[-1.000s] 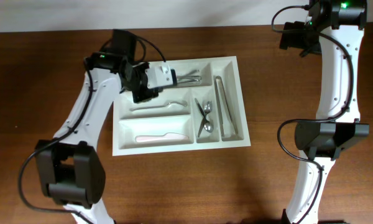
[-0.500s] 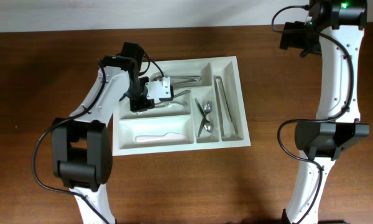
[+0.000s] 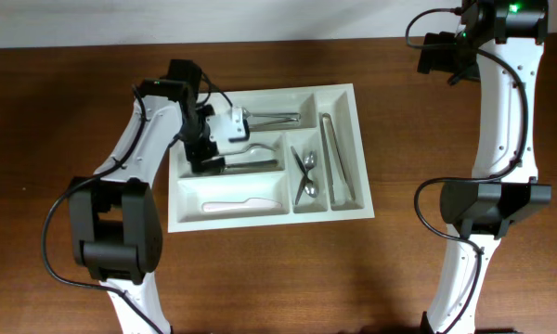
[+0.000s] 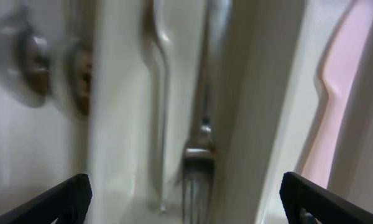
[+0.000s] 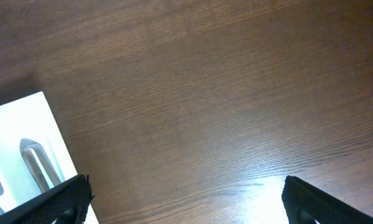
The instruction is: Pack container
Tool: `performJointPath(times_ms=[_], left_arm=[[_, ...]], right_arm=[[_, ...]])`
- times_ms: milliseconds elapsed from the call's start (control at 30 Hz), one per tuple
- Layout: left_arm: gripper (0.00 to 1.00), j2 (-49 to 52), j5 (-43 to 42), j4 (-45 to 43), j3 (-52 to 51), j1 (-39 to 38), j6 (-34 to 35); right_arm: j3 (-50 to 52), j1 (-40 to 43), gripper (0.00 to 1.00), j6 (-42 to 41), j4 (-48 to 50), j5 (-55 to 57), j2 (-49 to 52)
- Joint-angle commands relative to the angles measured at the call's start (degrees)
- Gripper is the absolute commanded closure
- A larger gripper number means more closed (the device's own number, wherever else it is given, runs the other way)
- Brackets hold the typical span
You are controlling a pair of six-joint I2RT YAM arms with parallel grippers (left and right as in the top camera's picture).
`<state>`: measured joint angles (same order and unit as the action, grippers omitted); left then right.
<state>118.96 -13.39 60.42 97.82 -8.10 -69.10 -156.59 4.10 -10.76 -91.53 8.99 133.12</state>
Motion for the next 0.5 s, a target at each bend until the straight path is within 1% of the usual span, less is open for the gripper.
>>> performJointPath(times_ms=[0, 100, 167, 200, 267, 367, 467], left_arm=[[0.01, -0.04, -1.53, -0.37, 8.28, 1.33, 9.86], [0.01, -0.04, -0.17, -0.63, 15.04, 3.69, 20.39], [0.01, -0.04, 2.97, -2.10, 18.69, 5.79, 31.12], [0.01, -0.04, 5.53, -2.86, 20.46, 7.17, 38.12], [0.01, -0.04, 8.81, -3.56, 21.92, 9.05, 44.52], [0.01, -0.04, 13.92, -5.22, 22.27, 12.26, 51.17], [0.01, -0.02, 16.74, -5.42, 22.27, 15.28, 54.38]], right_arm=[[-1.09, 0.11, 0.01, -0.70, 0.02, 0.70, -1.84], [-1.09, 0.11, 0.01, -0.70, 0.02, 0.70, -1.84], [-1.09, 0.11, 0.01, -0.70, 0.02, 0.72, -1.84], [-1.09, 0.11, 0.01, -0.70, 0.02, 0.72, -1.84], [-1.09, 0.11, 0.01, -0.70, 0.02, 0.70, -1.84], [-1.09, 0.11, 0.01, -0.70, 0.02, 0.72, -1.84], [-1.09, 0.11, 0.01, -0.70, 0.02, 0.72, -1.84]])
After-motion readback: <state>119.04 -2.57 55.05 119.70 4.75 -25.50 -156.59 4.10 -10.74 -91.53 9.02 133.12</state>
